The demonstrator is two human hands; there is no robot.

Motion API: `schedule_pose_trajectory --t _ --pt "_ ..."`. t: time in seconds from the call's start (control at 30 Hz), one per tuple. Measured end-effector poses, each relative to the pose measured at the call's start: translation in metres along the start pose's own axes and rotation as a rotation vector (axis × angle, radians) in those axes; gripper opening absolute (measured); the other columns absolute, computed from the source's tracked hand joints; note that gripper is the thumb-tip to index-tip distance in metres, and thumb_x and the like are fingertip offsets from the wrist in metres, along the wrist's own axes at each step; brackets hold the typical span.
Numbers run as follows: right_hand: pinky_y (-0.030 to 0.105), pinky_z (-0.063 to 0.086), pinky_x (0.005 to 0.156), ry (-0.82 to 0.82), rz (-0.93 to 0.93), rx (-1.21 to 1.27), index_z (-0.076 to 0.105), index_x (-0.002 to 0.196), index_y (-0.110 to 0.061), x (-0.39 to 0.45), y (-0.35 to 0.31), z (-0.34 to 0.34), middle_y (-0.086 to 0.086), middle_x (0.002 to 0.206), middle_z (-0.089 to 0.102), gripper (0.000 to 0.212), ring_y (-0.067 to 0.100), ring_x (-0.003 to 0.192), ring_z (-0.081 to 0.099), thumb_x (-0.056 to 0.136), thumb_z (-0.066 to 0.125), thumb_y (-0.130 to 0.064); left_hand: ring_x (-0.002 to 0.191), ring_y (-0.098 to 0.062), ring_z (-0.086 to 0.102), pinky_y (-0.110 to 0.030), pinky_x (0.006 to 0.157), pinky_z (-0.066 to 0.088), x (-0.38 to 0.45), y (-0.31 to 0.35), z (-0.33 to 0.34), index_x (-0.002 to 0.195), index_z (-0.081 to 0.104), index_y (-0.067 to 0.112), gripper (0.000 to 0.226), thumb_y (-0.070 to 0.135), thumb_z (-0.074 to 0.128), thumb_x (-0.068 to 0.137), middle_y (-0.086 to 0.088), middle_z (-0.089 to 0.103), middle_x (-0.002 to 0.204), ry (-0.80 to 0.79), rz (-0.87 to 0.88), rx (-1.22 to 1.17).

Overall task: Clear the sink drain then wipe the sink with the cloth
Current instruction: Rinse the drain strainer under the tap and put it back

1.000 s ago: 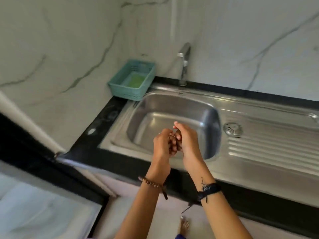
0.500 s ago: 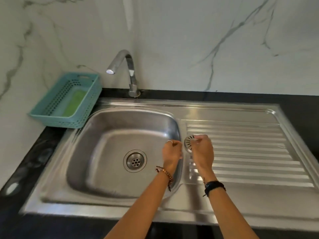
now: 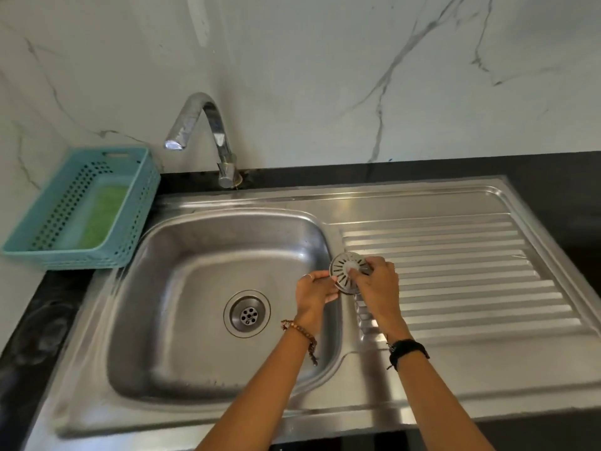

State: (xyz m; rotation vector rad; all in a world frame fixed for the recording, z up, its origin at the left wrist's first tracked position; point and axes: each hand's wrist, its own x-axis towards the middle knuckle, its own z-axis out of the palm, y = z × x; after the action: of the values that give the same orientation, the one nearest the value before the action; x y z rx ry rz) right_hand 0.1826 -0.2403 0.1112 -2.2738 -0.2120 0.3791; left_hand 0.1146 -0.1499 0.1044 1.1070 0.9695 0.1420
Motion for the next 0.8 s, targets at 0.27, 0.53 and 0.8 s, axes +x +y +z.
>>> schedule_pose_trajectory --t 0.27,0.53,0.8 --pt "0.004 0.042 0.060 -0.052 -0.028 0.430 0.059 0.109 -0.021 -0.030 -0.052 0.045 -0.007 0.096 0.061 0.030 0.004 0.083 0.057 0.082 0.069 -0.012 0.073 -0.012 0.066 -0.021 0.070 0.056 0.004 0.023 -0.101 0.085 0.064 0.013 0.010 0.006 0.058 0.089 0.001 0.071 0.077 -0.153 0.012 -0.201" --pt "0.000 0.042 0.066 -0.128 -0.315 0.398 0.060 0.119 -0.009 0.007 -0.181 0.136 0.006 0.116 0.061 0.030 0.009 0.097 0.056 0.090 0.061 -0.016 0.062 -0.005 0.068 -0.017 0.055 0.055 0.025 0.067 -0.219 0.082 0.062 0.015 0.009 0.006 0.061 0.086 0.003 0.070 0.071 -0.050 0.068 -0.273" --pt "0.034 0.047 0.095 0.039 -0.494 -0.151 0.044 0.132 -0.005 0.062 -0.224 0.193 0.015 0.134 0.042 0.047 0.028 0.121 0.044 0.091 0.059 -0.023 0.058 -0.004 0.067 -0.017 0.052 0.054 0.051 0.088 -0.235 0.085 0.063 0.013 0.006 0.007 0.062 0.085 0.006 0.073 0.062 -0.113 0.030 -0.228"
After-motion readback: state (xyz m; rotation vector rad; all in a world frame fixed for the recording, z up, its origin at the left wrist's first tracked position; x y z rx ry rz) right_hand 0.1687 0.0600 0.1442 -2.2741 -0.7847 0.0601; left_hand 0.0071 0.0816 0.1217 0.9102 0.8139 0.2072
